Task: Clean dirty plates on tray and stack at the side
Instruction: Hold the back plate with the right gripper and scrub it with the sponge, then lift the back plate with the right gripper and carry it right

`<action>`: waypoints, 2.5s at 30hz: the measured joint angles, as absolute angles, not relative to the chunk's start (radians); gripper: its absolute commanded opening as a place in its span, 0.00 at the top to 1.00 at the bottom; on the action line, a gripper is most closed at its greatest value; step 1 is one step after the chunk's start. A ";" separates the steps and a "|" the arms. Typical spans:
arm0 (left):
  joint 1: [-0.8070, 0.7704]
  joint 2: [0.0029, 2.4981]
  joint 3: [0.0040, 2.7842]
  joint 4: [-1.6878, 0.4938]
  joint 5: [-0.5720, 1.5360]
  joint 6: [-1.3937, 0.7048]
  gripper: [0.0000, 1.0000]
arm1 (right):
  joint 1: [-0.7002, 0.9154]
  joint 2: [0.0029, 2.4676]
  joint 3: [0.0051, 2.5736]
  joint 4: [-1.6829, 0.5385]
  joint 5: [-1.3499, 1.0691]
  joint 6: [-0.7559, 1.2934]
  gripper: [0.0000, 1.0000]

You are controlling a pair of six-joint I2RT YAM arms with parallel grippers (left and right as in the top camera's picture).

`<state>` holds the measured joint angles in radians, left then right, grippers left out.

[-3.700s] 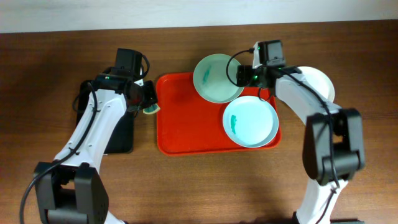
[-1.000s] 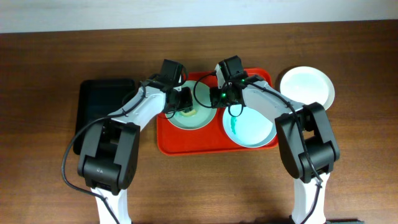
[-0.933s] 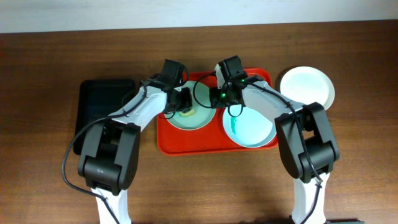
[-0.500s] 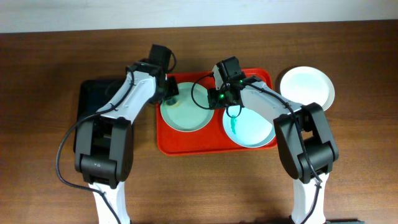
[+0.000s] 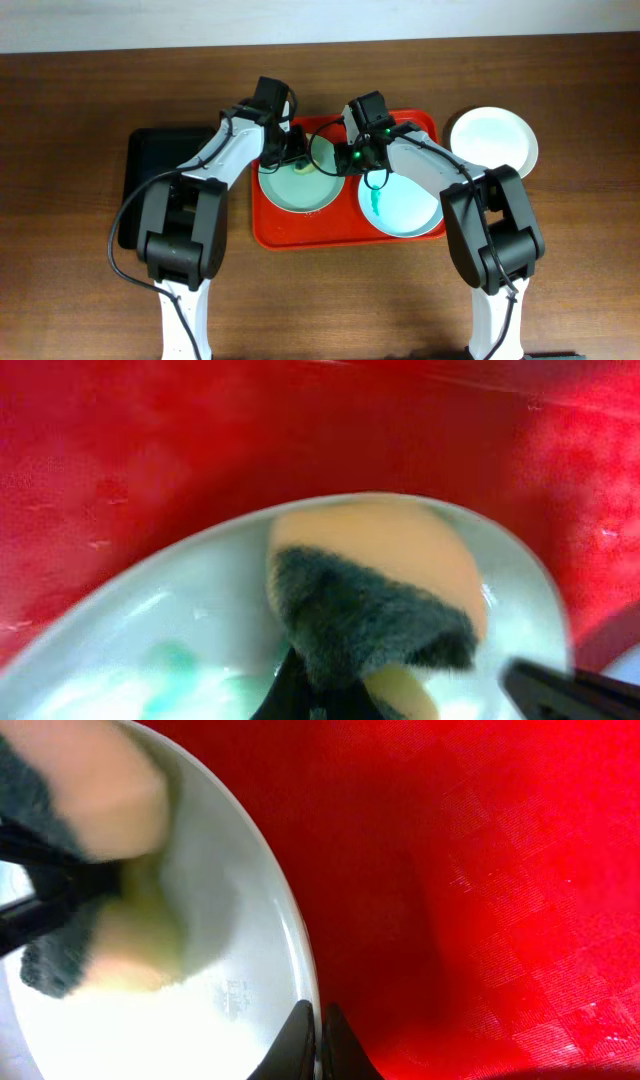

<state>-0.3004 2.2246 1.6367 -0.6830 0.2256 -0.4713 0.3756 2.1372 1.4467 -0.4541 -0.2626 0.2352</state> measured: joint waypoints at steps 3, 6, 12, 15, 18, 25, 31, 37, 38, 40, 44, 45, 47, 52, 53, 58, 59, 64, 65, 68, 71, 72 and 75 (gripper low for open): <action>-0.307 2.221 1.650 -0.727 0.117 -0.471 1.00 | 0.376 2.137 1.447 -0.453 -0.263 0.235 0.96; -0.308 2.210 1.652 -0.764 0.000 -0.471 1.00 | 0.376 2.137 1.447 -0.452 -0.264 0.235 0.96; -0.314 2.174 1.633 -0.825 -0.202 -0.465 1.00 | 0.386 2.137 1.447 -0.440 -0.282 0.236 0.96; -0.312 2.132 1.619 -0.845 -0.268 -0.464 1.00 | 0.392 2.137 1.450 -0.445 -0.281 0.236 0.96; -0.286 2.052 1.612 -0.870 -0.328 -0.464 1.00 | 0.384 2.137 1.468 -0.480 -0.258 0.230 0.96; -0.232 1.790 1.612 -0.947 -0.275 -0.473 1.00 | 0.386 2.083 1.578 -0.629 -0.102 0.146 0.96; -0.066 1.732 1.609 -0.989 -0.144 -0.487 1.00 | 0.503 1.911 1.680 -0.725 0.371 0.035 0.96; -0.019 1.732 1.605 -1.009 -0.081 -0.484 1.00 | 0.699 1.847 1.693 -0.644 0.895 -0.313 0.96; -0.019 1.732 1.605 -1.010 -0.077 -0.483 1.00 | 0.721 1.847 1.692 -0.625 0.949 -0.366 0.96; -0.019 1.732 1.605 -1.009 -0.073 -0.483 1.00 | 0.764 1.847 1.692 -0.570 1.061 -0.500 0.96; -0.019 1.732 1.604 -1.007 -0.079 -0.483 1.00 | 0.826 1.847 1.692 -0.466 1.246 -0.801 0.96; -0.019 1.732 1.604 -1.007 -0.082 -0.483 1.00 | 0.834 1.847 1.692 -0.458 1.272 -0.848 0.96; -0.019 1.732 1.604 -1.005 -0.086 -0.483 1.00 | 0.842 1.847 1.692 -0.457 1.301 -0.893 0.96; -0.019 1.732 1.604 -1.005 -0.086 -0.483 1.00 | 0.801 1.844 1.704 -0.653 1.124 -0.643 0.96; -0.019 1.732 1.604 -1.004 -0.086 -0.483 1.00 | 0.775 1.844 1.703 -0.693 1.044 -0.587 0.96; -0.019 1.732 1.601 -1.003 -0.086 -0.483 1.00 | 0.427 1.853 1.700 -0.772 0.121 -0.253 0.96; -0.019 1.732 1.601 -1.003 -0.086 -0.483 1.00 | 0.357 1.853 1.700 -0.774 -0.012 -0.224 0.96; -0.019 1.732 1.600 -1.003 -0.086 -0.483 1.00 | 0.125 1.853 1.700 -0.902 -0.364 -0.153 0.96; -0.019 1.732 1.600 -1.003 -0.086 -0.483 1.00 | 0.084 1.853 1.700 -0.929 -0.392 -0.148 0.96; -0.019 1.732 1.600 -1.003 -0.086 -0.483 1.00 | -0.022 1.853 1.700 -0.965 -0.440 -0.138 0.96; -0.019 1.732 1.600 -1.003 -0.086 -0.483 1.00 | -0.143 1.853 1.691 -0.968 -0.455 -0.130 0.96; -0.019 1.732 1.600 -1.003 -0.086 -0.483 1.00 | -0.187 1.853 1.682 -0.968 -0.454 -0.130 0.96; -0.019 1.732 1.600 -1.003 -0.086 -0.483 1.00 | -0.285 1.853 1.645 -0.960 -0.434 -0.126 0.96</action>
<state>-0.0193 1.7325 1.6005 -1.0035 -0.0860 -0.4831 -0.2852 1.8530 1.6451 -0.9600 -0.4335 -0.1265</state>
